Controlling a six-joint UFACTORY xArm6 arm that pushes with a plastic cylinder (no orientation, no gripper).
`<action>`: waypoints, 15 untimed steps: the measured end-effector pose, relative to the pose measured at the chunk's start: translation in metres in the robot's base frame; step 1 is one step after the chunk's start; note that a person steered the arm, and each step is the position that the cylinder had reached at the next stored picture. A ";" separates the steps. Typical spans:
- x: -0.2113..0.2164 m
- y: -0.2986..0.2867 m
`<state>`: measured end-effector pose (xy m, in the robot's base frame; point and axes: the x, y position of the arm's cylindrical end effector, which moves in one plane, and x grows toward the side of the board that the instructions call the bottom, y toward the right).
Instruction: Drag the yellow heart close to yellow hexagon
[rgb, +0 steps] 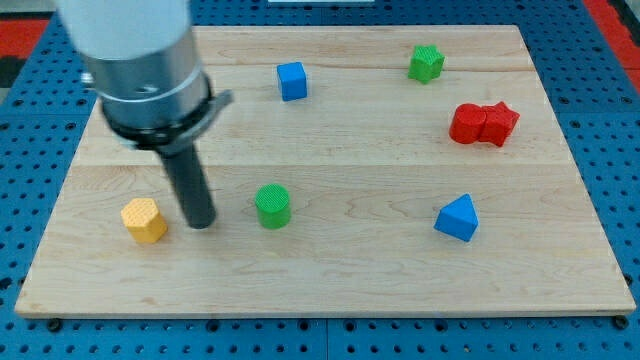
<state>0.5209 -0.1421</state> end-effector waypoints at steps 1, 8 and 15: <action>-0.004 -0.026; -0.281 -0.048; -0.133 -0.036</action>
<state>0.3876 -0.1777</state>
